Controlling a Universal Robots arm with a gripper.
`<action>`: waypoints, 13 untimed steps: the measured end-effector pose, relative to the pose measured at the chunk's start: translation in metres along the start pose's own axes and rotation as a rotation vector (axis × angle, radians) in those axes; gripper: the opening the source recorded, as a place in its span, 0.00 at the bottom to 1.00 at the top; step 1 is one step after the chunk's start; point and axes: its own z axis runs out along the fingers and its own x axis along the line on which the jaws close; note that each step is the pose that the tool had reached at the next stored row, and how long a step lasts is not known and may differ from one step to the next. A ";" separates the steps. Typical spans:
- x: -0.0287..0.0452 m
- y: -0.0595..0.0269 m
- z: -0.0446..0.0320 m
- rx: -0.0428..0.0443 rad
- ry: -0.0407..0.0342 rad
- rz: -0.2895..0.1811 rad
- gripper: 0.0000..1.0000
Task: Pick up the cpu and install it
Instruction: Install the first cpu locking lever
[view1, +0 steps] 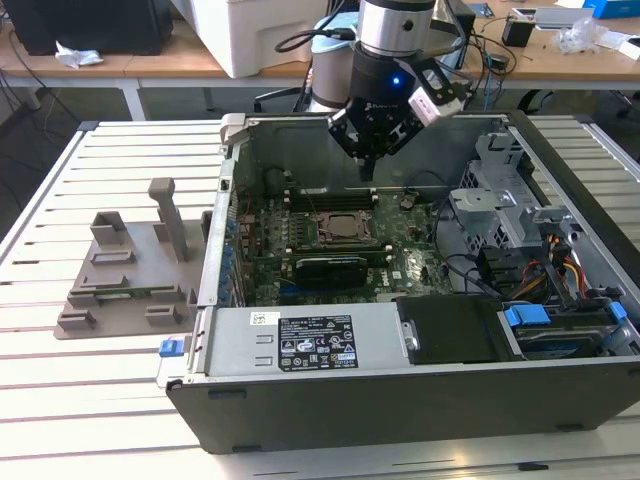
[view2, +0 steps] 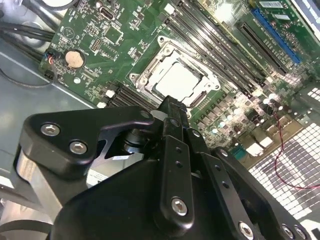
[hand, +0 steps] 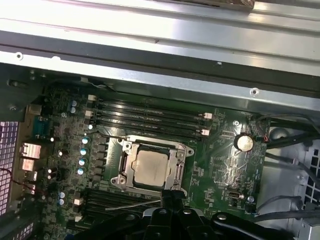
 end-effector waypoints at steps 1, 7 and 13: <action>0.0000 0.0000 0.0000 -0.0099 -0.0018 -0.015 0.11; 0.0000 0.0000 0.0000 -0.0269 -0.0048 -0.021 0.11; 0.0065 0.0010 0.0003 -0.0269 -0.0047 -0.021 0.11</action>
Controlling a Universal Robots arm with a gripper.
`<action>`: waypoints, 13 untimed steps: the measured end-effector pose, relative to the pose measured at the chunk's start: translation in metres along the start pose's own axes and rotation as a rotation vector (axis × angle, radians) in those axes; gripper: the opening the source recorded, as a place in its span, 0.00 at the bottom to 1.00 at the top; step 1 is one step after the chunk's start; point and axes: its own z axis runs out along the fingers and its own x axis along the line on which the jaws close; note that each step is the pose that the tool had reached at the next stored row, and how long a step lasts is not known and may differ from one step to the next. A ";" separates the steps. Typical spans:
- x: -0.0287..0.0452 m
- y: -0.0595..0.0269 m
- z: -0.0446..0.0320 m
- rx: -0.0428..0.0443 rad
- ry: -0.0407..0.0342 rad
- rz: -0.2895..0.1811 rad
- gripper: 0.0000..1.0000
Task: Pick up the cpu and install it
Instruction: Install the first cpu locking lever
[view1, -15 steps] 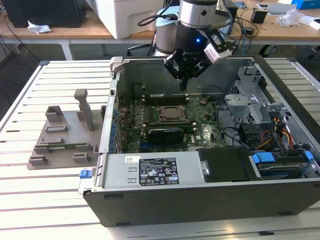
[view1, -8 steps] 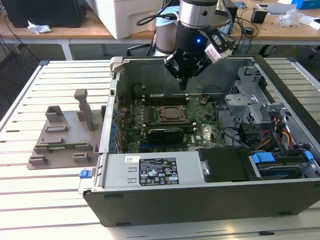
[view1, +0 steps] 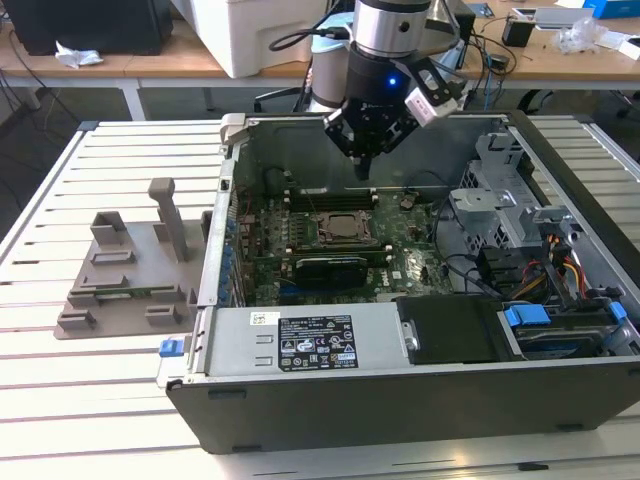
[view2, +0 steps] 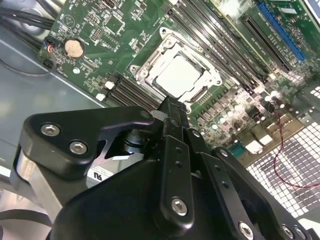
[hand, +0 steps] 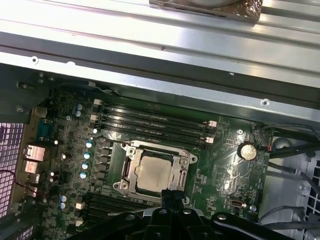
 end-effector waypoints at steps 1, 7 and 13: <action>0.0014 0.0003 0.0001 0.0001 0.0000 0.000 0.11; 0.0093 0.0017 0.0005 0.0001 -0.0003 0.000 0.11; 0.0207 0.0038 0.0011 0.0000 -0.0005 0.000 0.11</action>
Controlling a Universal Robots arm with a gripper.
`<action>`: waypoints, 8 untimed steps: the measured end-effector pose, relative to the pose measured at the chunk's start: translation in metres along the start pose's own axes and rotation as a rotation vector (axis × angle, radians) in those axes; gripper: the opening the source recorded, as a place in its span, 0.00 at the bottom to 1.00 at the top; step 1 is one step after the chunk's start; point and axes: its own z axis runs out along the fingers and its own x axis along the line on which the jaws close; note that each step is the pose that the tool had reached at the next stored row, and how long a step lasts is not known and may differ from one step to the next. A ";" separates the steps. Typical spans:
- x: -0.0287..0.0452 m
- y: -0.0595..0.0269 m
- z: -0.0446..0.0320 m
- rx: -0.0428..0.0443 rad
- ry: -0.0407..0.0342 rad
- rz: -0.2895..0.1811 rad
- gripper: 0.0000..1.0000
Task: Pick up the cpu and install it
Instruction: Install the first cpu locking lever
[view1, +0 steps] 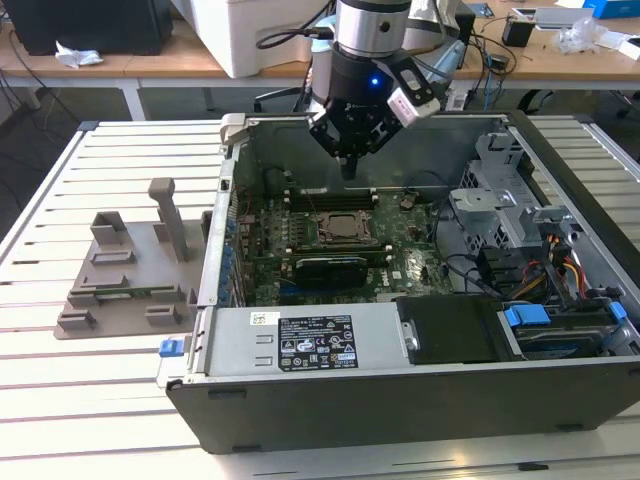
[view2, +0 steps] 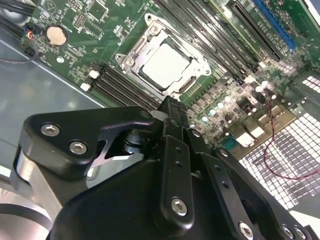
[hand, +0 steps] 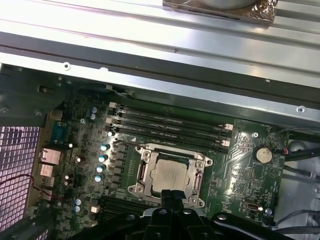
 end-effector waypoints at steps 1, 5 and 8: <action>0.0014 0.0003 0.0001 0.0000 0.0000 0.000 0.11; 0.0054 0.0010 0.0004 0.0001 0.0001 0.000 0.11; 0.0094 0.0017 0.0008 0.0000 -0.0001 0.000 0.11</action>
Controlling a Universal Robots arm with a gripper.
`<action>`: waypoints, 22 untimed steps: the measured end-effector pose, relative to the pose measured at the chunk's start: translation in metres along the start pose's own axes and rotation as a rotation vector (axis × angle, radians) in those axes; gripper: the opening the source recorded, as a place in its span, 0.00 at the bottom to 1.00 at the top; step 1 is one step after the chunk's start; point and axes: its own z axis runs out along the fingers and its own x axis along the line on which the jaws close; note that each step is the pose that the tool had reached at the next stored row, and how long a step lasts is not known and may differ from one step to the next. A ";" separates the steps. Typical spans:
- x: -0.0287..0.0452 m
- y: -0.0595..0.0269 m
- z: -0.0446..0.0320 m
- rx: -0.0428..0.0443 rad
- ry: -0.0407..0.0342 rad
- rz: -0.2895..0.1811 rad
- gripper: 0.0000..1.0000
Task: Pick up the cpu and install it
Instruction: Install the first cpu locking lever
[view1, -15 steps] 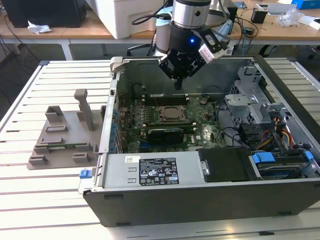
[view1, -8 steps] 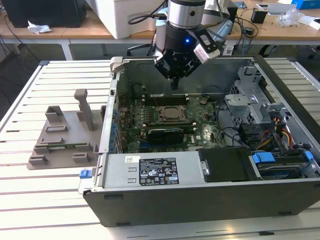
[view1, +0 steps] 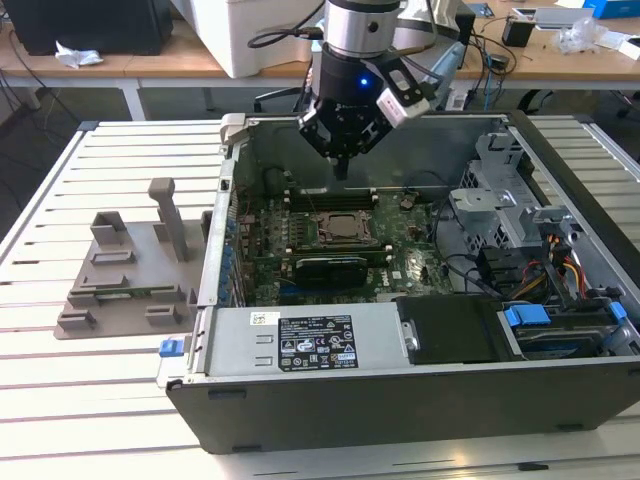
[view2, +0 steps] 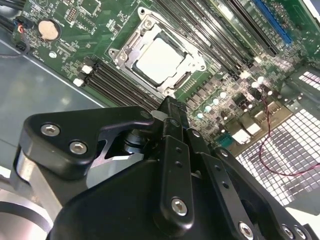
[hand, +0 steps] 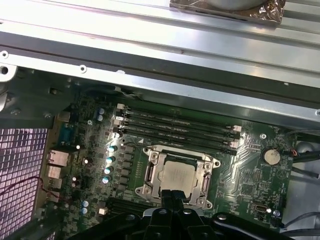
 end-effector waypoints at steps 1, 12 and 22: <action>0.0009 0.0002 0.0001 0.0000 0.0000 0.000 0.11; 0.0202 0.0083 0.0048 0.0001 0.0001 0.000 0.11; 0.0547 0.0402 0.0258 0.0001 0.0000 0.000 0.11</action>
